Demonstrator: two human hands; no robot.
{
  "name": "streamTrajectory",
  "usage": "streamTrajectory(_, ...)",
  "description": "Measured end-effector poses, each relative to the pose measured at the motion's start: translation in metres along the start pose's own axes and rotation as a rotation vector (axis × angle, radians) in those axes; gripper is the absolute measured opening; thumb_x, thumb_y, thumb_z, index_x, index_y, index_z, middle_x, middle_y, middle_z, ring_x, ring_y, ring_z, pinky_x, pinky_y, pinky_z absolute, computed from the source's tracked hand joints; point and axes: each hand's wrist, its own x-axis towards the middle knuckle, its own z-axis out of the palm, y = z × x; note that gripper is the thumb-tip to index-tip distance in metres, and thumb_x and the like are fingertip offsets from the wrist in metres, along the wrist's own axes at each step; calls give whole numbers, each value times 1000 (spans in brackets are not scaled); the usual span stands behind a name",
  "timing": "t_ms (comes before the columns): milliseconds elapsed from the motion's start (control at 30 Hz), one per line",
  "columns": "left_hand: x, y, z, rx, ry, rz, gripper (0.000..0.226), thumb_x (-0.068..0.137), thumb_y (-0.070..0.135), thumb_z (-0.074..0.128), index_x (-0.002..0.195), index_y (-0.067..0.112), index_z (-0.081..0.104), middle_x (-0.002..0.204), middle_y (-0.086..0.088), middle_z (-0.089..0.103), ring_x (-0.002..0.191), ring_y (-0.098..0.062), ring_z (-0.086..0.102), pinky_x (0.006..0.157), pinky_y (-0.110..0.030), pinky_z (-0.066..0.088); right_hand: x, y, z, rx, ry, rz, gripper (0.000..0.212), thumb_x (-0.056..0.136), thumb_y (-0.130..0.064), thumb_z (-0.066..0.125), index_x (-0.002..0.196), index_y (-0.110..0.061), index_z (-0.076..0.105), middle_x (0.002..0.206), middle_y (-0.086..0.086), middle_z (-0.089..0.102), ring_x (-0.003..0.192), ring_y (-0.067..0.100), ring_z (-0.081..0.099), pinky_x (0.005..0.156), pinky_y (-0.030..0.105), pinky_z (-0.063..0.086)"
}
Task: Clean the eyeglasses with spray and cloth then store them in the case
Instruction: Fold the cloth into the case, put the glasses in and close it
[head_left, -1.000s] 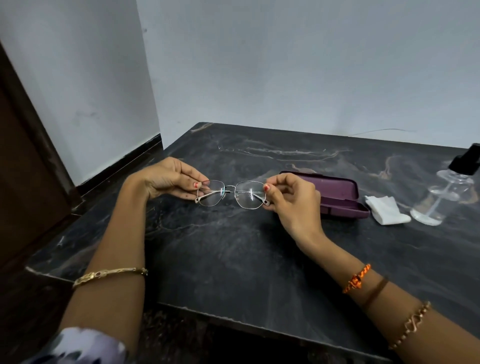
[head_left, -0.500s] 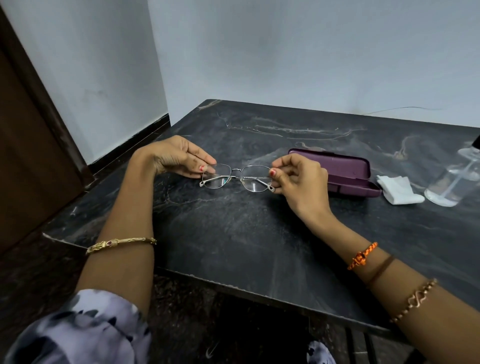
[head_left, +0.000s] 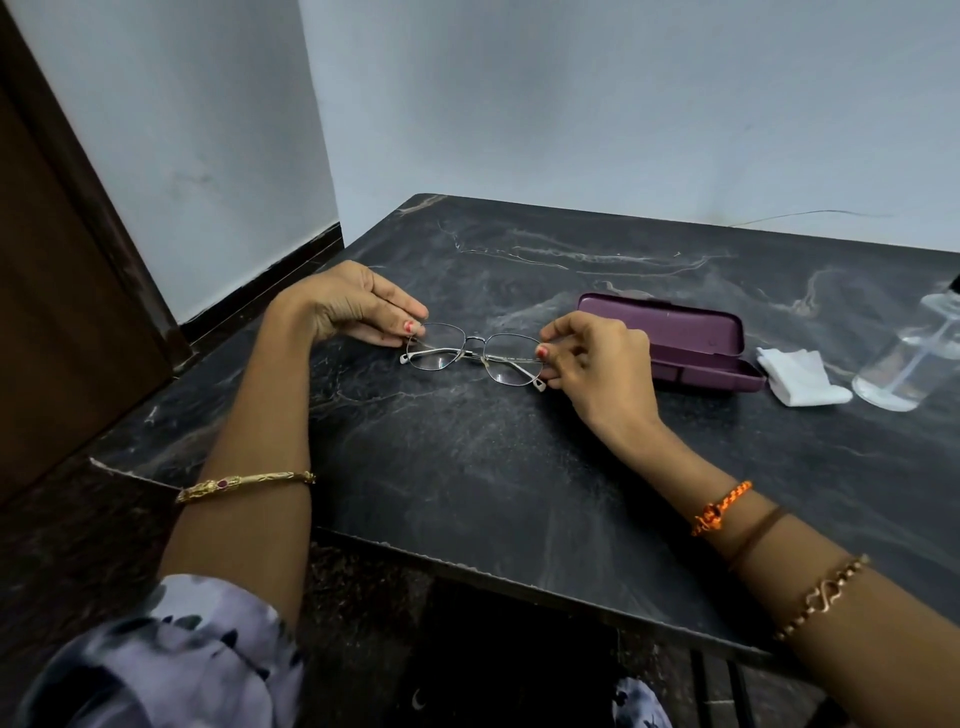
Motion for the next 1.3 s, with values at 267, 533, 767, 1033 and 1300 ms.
streamTrajectory(267,-2,6,11,2,139,8,14,74,13,66,83,2,65,52,-1,70,44,-5,63,45,-16,54,-4,-6,-2,-188,10,-138,16,87,-20,58,90,-6,65,76,12,73,73,29,67,75,42,52)
streamTrajectory(533,0,9,19,105,272,66,13,77,18,67,76,6,65,45,4,67,41,-1,60,44,-14,52,-6,-13,-8,-344,140,-318,27,91,-29,50,88,-5,63,77,13,68,71,33,62,60,37,46)
streamTrajectory(767,1,27,47,78,643,361,16,75,13,71,89,6,68,62,0,62,58,-9,58,69,-26,54,-11,-27,-28,-397,397,-521,10,82,-10,59,81,-4,67,72,12,67,58,28,63,46,33,51)
streamTrajectory(1033,11,65,117,182,590,523,18,76,14,70,92,5,69,79,-8,66,62,-3,54,59,-3,44,11,-10,-101,-269,579,-239,15,82,-12,55,81,-5,67,79,15,69,68,24,61,62,22,34)
streamTrajectory(1300,43,73,168,469,525,397,31,82,24,63,105,3,60,112,-17,64,105,-29,57,93,-40,47,10,50,-152,-591,328,224,21,78,-6,49,69,9,59,78,33,64,79,46,59,62,36,39)
